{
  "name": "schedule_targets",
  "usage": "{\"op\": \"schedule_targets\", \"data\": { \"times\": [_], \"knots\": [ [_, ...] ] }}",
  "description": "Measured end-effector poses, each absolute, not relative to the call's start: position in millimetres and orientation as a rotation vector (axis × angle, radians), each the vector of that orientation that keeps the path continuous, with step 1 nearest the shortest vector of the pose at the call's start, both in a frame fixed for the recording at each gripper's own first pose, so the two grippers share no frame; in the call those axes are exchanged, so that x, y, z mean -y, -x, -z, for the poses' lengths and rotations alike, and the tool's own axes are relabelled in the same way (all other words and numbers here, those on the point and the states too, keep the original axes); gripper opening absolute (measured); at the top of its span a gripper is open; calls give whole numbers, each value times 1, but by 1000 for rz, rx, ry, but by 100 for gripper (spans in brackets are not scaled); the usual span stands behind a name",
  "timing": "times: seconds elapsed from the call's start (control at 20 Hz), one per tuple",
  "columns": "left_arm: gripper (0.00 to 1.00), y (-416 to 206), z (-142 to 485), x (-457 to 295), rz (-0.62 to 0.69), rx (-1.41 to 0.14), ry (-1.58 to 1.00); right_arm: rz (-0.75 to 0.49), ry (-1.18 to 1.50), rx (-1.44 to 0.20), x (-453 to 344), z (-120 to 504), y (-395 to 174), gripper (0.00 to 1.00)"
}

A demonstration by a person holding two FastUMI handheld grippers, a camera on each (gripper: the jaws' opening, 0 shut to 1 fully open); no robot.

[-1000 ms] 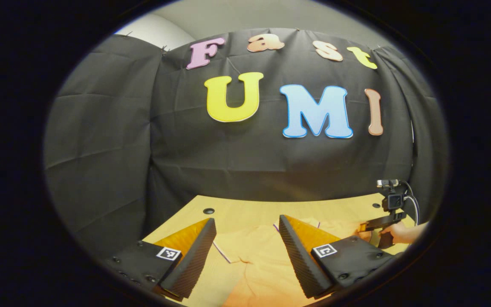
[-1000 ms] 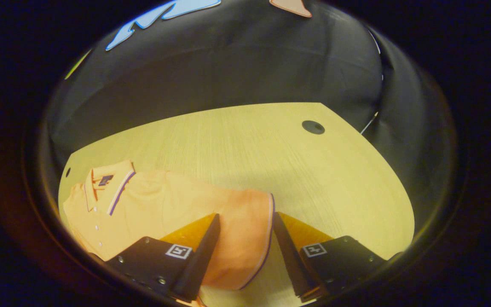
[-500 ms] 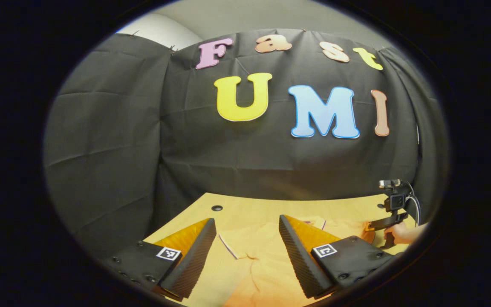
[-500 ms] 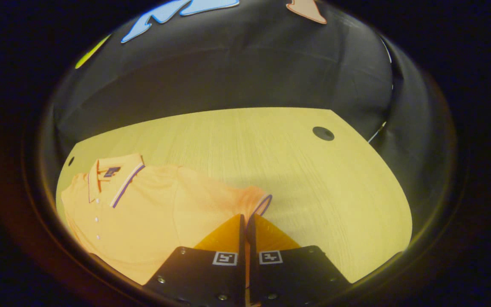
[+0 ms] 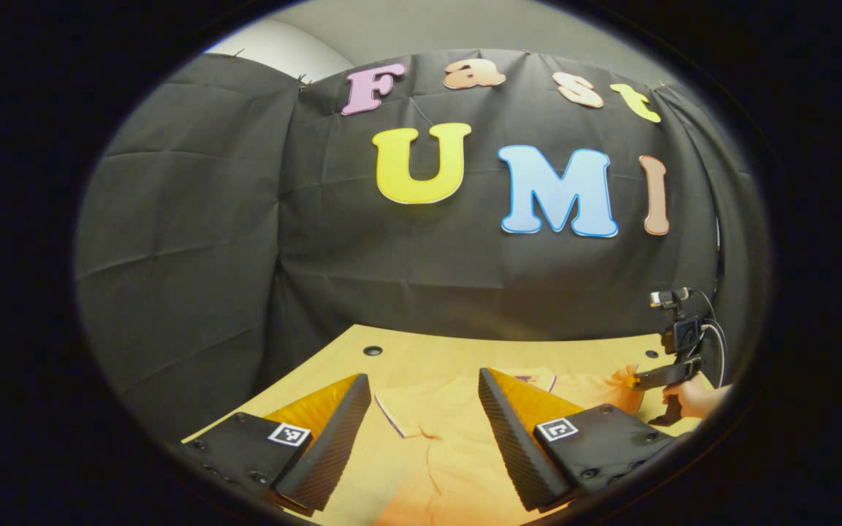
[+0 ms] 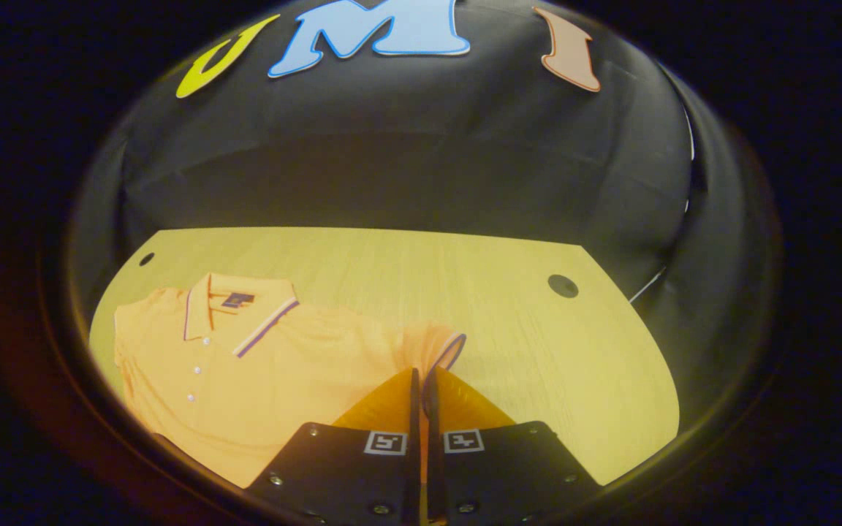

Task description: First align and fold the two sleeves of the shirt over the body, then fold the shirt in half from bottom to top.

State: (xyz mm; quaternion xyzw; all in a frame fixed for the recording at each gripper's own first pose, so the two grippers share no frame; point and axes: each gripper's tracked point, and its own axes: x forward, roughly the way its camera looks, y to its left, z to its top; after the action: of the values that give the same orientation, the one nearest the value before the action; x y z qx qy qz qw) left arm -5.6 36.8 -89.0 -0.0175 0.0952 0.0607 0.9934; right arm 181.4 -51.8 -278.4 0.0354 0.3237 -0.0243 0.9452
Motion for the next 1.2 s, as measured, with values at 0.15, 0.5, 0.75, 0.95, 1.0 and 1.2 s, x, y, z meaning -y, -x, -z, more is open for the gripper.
{"op": "schedule_targets", "data": {
  "times": [0.15,0.5,0.75,0.95,1.0,1.2],
  "knots": [
    [99,6,91,-34,-117,-193,36,6,-83,-647,32,267,-181,4],
    [97,10,101,-40,-152,-205,55,-111,-27,-664,-17,269,-178,4],
    [97,21,109,-44,-204,-214,61,-193,17,-679,-49,278,-175,4],
    [97,29,111,-44,-255,-213,61,-248,60,-695,-67,288,-171,6],
    [96,32,113,-43,-268,-213,59,-264,63,-700,-71,289,-170,6],
    [99,32,111,-36,-274,-209,48,-310,71,-722,-80,297,-166,9]
  ]
}}
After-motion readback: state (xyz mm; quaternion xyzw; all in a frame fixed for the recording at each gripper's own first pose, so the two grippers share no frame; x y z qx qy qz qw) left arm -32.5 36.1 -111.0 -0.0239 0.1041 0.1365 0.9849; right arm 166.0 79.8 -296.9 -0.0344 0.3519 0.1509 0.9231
